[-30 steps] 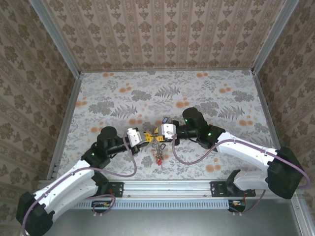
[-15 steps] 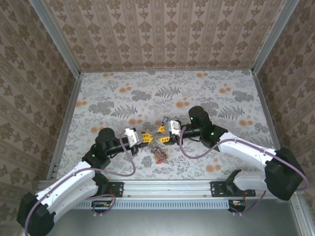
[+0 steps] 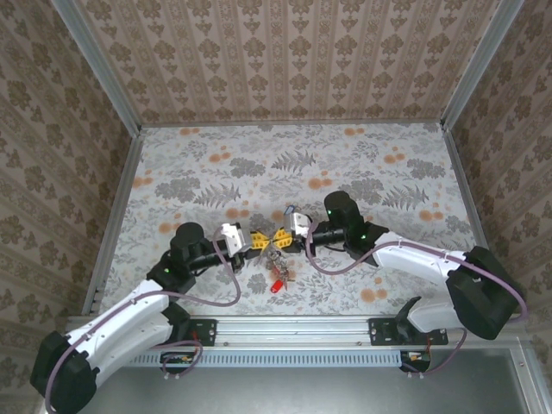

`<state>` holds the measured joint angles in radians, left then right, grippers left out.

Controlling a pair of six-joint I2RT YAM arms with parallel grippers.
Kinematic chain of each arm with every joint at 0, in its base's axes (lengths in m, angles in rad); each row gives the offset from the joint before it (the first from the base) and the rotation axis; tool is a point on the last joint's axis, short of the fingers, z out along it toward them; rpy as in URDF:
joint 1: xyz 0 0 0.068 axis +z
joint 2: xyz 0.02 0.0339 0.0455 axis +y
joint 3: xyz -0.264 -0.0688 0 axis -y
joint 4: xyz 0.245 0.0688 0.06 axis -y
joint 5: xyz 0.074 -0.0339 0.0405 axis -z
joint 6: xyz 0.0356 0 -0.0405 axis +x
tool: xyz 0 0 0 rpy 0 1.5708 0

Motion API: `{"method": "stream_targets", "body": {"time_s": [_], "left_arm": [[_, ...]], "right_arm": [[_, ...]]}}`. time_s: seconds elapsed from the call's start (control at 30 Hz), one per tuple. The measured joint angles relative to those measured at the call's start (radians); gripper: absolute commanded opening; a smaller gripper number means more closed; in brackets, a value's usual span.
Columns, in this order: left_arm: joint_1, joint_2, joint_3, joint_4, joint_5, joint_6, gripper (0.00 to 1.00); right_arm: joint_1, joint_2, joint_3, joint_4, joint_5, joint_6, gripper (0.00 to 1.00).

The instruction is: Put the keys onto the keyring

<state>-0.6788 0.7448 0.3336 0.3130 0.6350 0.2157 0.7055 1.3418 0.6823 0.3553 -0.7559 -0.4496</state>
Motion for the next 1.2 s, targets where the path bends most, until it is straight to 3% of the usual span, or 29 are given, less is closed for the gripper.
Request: {"method": "stream_targets", "body": {"time_s": [0.1,0.13,0.3,0.57,0.93,1.2], "left_arm": [[0.0,0.0,0.016,-0.07,-0.01,0.017,0.26],[0.0,-0.001,0.031,-0.115,-0.015,0.028,0.28],[0.0,-0.007,0.105,-0.271,-0.035,0.078,0.28],[0.0,0.064,0.125,-0.313,0.0,0.092,0.23],[-0.001,0.093,0.15,-0.308,0.008,0.095,0.27],[-0.025,0.099,0.162,-0.294,-0.01,0.118,0.24]], "right_arm": [[0.009,-0.005,0.008,-0.05,0.032,-0.044,0.0],[0.014,-0.01,0.015,-0.089,0.053,-0.066,0.0],[0.047,-0.049,0.09,-0.307,0.177,-0.176,0.0],[0.108,-0.066,0.219,-0.486,0.34,-0.257,0.0],[0.119,-0.06,0.24,-0.553,0.384,-0.29,0.0],[0.127,-0.039,0.252,-0.573,0.391,-0.307,0.0]]}}
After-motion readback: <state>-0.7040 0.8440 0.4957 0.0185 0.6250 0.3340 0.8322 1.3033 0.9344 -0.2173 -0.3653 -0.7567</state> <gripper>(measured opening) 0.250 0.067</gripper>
